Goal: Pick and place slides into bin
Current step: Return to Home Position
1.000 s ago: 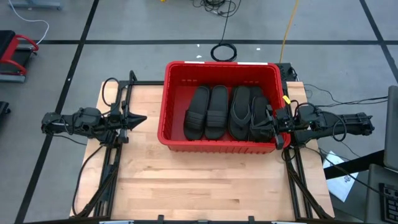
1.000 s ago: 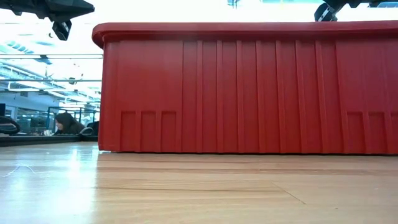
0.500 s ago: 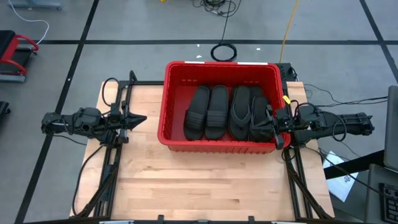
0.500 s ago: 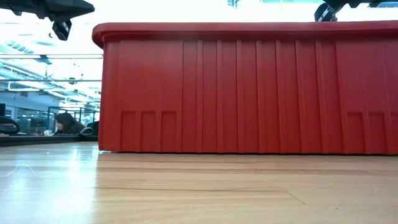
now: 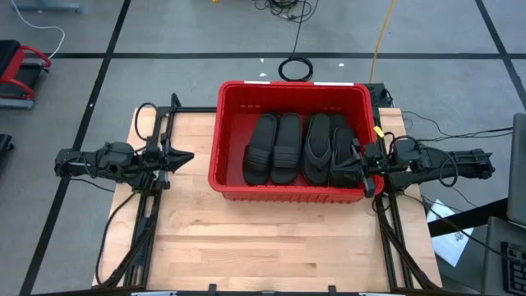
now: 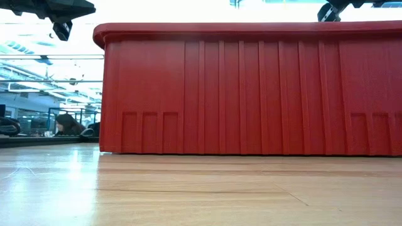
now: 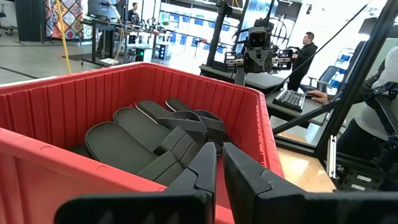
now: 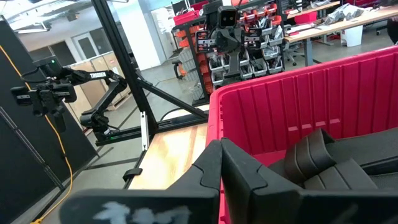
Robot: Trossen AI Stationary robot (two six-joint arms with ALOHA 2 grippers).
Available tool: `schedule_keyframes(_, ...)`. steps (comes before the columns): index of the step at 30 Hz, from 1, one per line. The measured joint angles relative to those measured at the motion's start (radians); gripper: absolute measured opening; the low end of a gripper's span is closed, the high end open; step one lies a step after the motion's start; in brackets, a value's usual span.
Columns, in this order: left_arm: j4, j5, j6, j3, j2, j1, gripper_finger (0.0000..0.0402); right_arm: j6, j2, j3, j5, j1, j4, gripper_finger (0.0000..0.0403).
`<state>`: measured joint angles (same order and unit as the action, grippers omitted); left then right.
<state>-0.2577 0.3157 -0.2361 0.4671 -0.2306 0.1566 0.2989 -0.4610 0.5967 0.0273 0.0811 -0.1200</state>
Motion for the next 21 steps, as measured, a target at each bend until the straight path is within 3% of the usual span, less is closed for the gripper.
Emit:
schedule_keyframes(10,0.000,0.000,0.000,0.000,0.000,0.000,0.0001,0.000,0.000,0.000,0.000,0.000,0.000,0.0000)
schedule_keyframes(21,0.000,0.000,0.000,0.000,0.000,0.000,0.0027,0.000,0.000,0.000,0.000,0.000,0.000,0.0000)
